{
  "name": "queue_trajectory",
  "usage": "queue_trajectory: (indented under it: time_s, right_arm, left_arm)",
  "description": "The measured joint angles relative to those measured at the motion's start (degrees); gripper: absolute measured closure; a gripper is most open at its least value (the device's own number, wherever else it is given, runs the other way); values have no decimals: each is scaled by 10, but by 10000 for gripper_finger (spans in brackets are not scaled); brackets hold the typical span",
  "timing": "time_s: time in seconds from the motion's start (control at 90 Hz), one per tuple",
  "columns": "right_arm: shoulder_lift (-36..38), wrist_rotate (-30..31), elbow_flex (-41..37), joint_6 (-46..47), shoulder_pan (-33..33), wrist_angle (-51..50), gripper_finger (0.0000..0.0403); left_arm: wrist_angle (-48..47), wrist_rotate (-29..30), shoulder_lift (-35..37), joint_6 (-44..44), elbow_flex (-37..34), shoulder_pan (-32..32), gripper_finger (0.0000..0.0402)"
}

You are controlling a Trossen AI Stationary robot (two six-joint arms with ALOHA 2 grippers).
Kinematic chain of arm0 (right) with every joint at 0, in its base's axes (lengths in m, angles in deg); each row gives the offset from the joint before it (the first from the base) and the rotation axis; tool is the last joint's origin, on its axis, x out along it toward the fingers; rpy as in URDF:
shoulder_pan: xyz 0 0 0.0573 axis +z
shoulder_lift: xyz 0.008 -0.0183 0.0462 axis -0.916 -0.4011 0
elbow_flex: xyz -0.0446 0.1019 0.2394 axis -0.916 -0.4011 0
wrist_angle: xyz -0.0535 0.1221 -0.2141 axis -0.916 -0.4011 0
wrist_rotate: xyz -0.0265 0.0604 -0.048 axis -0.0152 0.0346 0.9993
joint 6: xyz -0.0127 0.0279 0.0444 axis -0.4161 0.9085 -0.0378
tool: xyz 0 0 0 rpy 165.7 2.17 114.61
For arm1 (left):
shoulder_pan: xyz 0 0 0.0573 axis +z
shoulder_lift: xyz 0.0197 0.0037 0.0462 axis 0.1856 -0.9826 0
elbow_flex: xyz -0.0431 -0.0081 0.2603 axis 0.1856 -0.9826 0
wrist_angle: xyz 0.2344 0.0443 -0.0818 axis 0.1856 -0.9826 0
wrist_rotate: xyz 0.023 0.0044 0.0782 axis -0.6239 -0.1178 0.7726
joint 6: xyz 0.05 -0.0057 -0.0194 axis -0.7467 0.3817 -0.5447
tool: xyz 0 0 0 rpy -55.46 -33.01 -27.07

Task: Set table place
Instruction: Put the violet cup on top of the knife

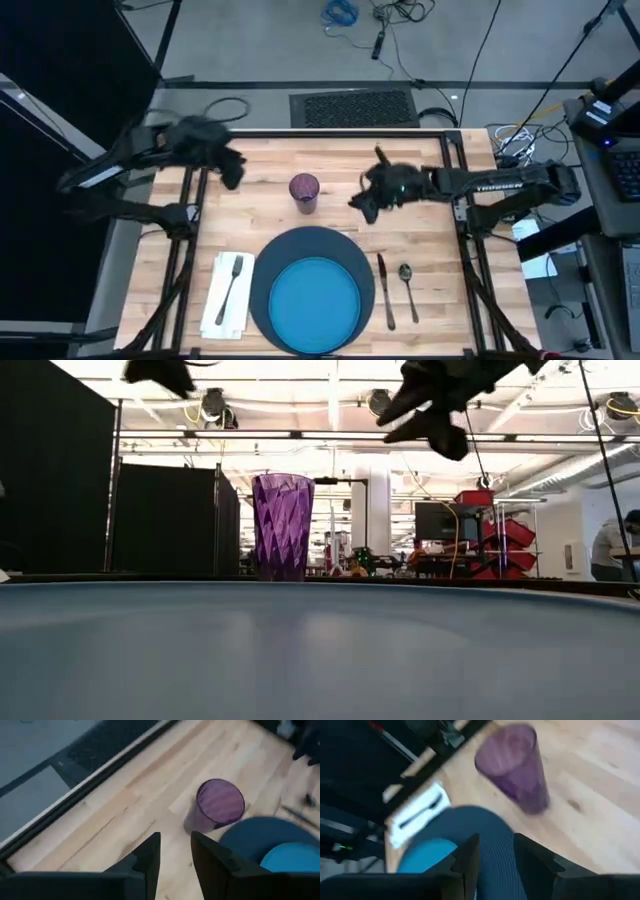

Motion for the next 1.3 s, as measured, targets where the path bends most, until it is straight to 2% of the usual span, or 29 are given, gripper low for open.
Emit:
queue_trajectory:
  time_s: [0.144, 0.289, 0.411, 0.511, 0.722, 0.878, 1.056, 1.3]
  right_arm:
    - [-10, -55, 4, -13, -54, 26, 298]
    - [-49, -112, 53, -29, -95, 20, 298]
    - [-117, -134, 139, -55, -112, -16, 298]
    - [-186, -133, 234, -90, -122, -94, 298]
    - [-326, -119, 408, -123, -132, -255, 298]
    - [-397, -111, 496, -148, -131, -367, 298]
    - [-440, -97, 547, -156, -130, -398, 298]
    - [-455, -100, 555, -156, -126, -409, 298]
  left_arm:
    - [74, 16, 136, 47, -142, -28, 309]
    - [254, 10, 246, 39, -279, -38, 309]
    - [434, -29, 275, 14, -370, -38, 309]
    - [518, -55, 265, 7, -408, -38, 309]
    - [530, -20, 225, -2, -435, -38, 309]
    - [532, -14, 212, -17, -450, -38, 309]
    - [525, -16, 205, -29, -451, -38, 309]
    - [519, -16, 205, -45, -451, -38, 309]
